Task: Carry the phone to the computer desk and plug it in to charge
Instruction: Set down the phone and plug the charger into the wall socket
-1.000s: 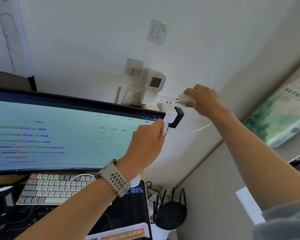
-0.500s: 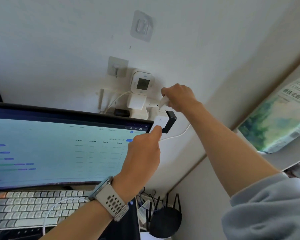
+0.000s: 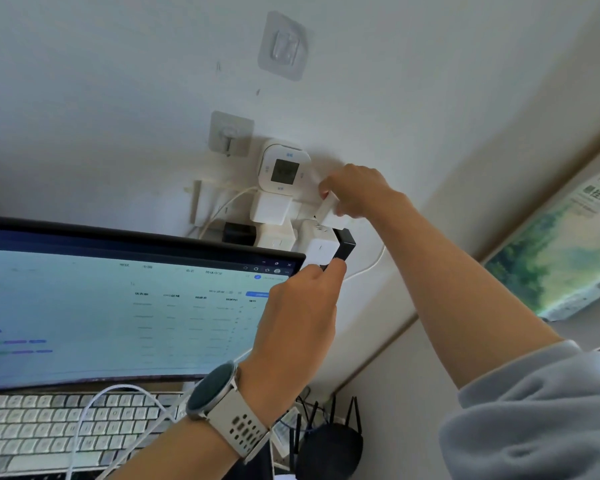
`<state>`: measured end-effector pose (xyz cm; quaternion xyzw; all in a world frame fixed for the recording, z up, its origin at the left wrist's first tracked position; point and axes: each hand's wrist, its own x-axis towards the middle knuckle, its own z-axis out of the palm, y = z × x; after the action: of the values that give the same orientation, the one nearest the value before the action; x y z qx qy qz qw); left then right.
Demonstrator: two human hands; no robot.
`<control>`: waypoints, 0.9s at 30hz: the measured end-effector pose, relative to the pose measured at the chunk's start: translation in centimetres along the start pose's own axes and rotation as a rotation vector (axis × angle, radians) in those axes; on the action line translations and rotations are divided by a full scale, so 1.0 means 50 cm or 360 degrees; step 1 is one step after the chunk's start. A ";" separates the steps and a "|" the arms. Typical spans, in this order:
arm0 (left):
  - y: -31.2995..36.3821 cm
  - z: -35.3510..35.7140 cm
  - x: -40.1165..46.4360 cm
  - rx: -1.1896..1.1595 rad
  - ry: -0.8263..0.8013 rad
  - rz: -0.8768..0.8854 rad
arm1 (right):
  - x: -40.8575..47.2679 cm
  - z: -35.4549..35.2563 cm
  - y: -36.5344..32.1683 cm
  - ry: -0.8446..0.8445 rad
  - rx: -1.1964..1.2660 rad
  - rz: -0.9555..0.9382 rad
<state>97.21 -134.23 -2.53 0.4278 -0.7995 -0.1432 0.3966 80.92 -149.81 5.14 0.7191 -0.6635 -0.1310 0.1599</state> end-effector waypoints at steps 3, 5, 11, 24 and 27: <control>0.001 0.003 0.002 0.0007 0.0002 0.0001 | 0.003 -0.002 -0.002 -0.0005 -0.0016 -0.0027; 0.000 0.005 0.003 0.0007 0.0009 0.0011 | 0.005 -0.005 -0.005 -0.0012 -0.0036 -0.0053; 0.000 0.003 0.010 -0.0005 0.0054 0.0009 | 0.005 0.005 -0.025 -0.0024 -0.0134 -0.0101; -0.005 0.001 0.010 -0.0007 0.0059 0.0011 | 0.006 0.027 -0.029 0.0084 -0.0226 -0.0157; -0.010 0.002 0.008 0.0005 0.0045 -0.0003 | 0.007 0.034 -0.035 0.0097 -0.0243 -0.0158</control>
<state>97.29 -134.88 -2.66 0.4310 -0.7938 -0.1363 0.4070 81.87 -150.13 2.88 0.7404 -0.6100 -0.1671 0.2277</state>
